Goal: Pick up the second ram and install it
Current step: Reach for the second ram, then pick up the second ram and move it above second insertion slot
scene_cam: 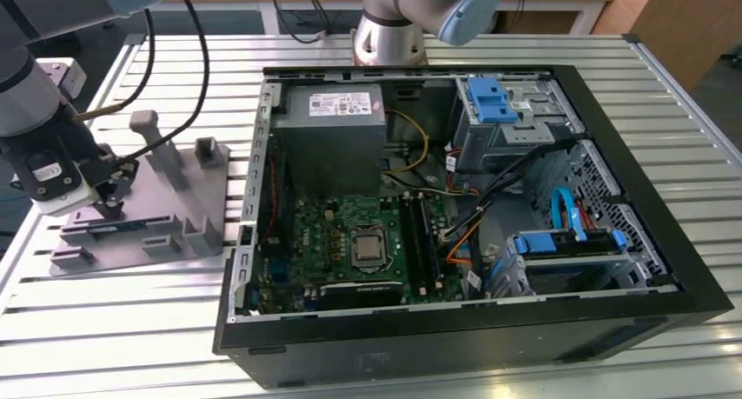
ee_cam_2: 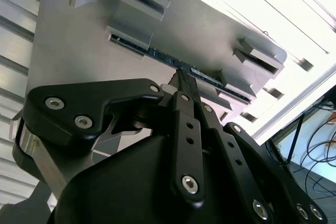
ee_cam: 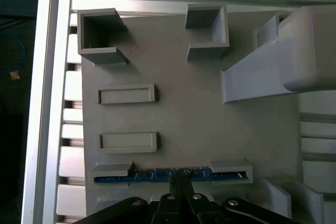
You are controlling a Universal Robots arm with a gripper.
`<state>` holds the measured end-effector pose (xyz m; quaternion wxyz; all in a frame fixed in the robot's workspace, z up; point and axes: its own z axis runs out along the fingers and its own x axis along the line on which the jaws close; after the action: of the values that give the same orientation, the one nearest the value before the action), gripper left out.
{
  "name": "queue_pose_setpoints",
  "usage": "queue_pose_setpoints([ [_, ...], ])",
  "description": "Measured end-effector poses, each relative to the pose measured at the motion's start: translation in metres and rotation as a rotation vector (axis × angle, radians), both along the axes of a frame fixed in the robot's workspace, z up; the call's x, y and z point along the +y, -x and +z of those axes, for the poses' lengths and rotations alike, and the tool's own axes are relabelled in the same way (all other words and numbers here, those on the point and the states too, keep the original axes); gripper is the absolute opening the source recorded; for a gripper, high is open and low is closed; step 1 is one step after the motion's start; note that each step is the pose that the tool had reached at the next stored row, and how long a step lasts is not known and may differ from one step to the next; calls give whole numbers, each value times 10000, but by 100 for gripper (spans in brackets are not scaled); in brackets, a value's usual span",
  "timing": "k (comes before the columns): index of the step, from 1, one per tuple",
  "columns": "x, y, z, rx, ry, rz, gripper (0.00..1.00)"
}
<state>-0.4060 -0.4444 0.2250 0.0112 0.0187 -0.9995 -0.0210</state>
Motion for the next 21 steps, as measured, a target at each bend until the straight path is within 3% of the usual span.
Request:
queue_pose_setpoints([
  [15, 0, 0, -11, -1, -1, 4, 10],
  [21, 0, 0, -11, -2, -1, 646, 10],
])
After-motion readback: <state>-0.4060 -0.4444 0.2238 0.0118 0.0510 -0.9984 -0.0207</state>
